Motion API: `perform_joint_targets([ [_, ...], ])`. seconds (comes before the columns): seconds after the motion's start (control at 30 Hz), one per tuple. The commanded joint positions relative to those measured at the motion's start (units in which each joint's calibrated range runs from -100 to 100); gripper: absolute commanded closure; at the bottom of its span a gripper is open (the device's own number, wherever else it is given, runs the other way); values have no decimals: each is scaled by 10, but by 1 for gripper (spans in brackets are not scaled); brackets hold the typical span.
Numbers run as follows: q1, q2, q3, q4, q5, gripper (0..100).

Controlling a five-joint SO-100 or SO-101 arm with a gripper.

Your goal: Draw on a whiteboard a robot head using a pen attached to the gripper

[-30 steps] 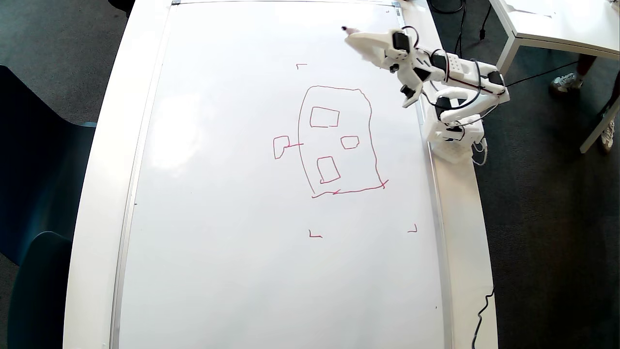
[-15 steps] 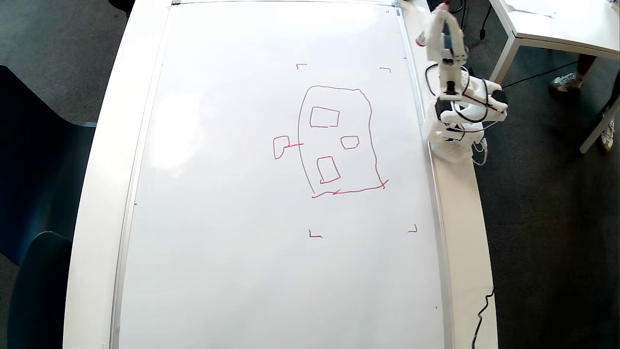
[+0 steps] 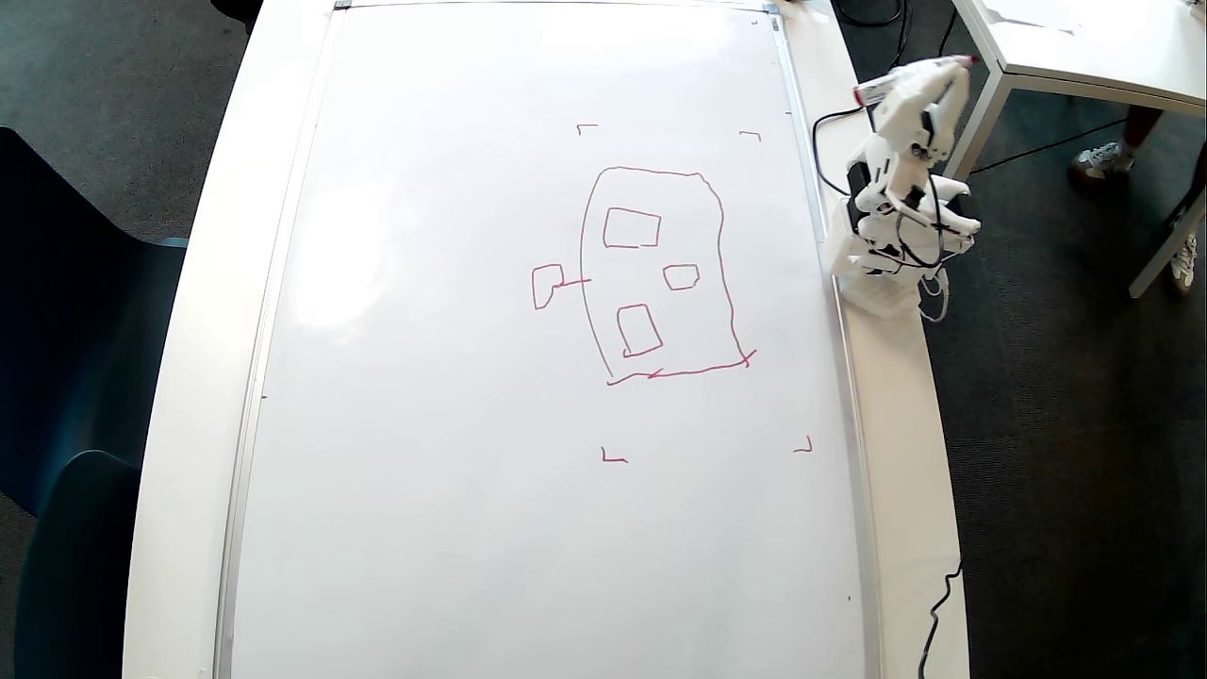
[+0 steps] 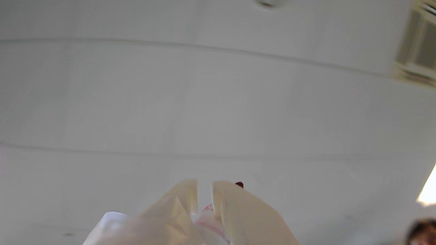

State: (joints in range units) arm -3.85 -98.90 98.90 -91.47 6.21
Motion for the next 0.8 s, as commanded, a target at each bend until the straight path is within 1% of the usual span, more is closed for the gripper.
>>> perform_joint_targets([
  [0.0,-1,1,5,-61,-3,99],
  [0.07,-1,1,5,-81,-3,99],
  [0.23,-1,1,5,-81,-11,99],
  [0.27,0,1,5,-81,-23,99],
  [0.3,3,0,6,-81,-59,99],
  [0.33,3,0,6,-81,-79,99],
  [0.37,4,0,6,-81,-95,99],
  [0.43,4,0,6,-81,-109,99],
  [0.77,3,2,5,-82,-109,99],
])
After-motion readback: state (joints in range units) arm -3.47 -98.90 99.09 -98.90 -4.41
